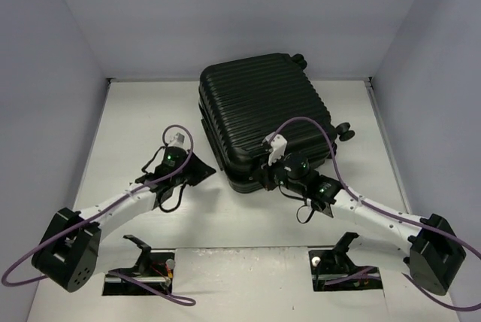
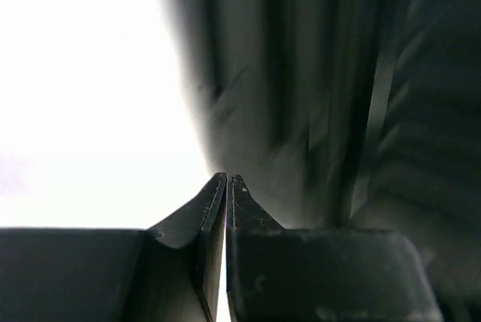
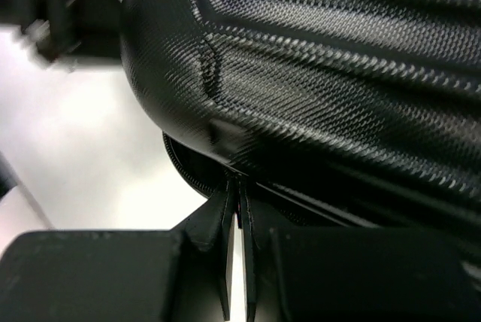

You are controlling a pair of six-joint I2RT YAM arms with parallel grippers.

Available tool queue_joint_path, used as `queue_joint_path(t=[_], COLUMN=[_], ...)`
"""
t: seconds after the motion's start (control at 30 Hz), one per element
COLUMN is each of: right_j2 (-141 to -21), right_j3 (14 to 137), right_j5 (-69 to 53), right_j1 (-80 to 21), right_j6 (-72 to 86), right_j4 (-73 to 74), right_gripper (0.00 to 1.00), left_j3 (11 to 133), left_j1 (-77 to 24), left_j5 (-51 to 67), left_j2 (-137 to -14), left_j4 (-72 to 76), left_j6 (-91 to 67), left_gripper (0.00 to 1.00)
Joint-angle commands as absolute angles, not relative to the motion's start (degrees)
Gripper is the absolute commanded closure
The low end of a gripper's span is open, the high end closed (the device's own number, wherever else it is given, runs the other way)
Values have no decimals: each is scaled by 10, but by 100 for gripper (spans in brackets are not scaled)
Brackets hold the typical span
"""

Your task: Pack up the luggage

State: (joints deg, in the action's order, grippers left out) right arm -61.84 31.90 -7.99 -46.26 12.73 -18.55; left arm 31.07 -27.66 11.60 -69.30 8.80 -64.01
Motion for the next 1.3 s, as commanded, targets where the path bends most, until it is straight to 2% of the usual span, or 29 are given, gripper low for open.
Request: queue_joint_path(t=[0.0,0.17,0.43,0.63,0.77,1.0,1.27], right_j2=[-638,-638,-485,-451,-440,-410,-410], right_j3=[366,380,337,340,324,304,276], right_j5=[6,-29,9,42,39,9,-36], right_j1=[-375,-335,-334,-332,-332,-334,-355], right_j6=[49,25,120,161,170,186,214], right_j4=[-252,-232,-120,-23,-18,-17,-36], right_gripper=[100,100,100,100,100,100,100], left_j3=[312,373,556,709,823,959,983], left_j1=[-283,-287,-239,-131,-114,-105,-130], left_j5=[110,125,141,201,201,241,258], left_j2=[-678,-726,-777,-846,-920,-1052,-1107], left_j4=[76,59,-83,-148,-163,-144,-104], left_j6=[-690,-660,-500,-439,-379,-387,-388], left_gripper=[100,100,100,91,86,81,81])
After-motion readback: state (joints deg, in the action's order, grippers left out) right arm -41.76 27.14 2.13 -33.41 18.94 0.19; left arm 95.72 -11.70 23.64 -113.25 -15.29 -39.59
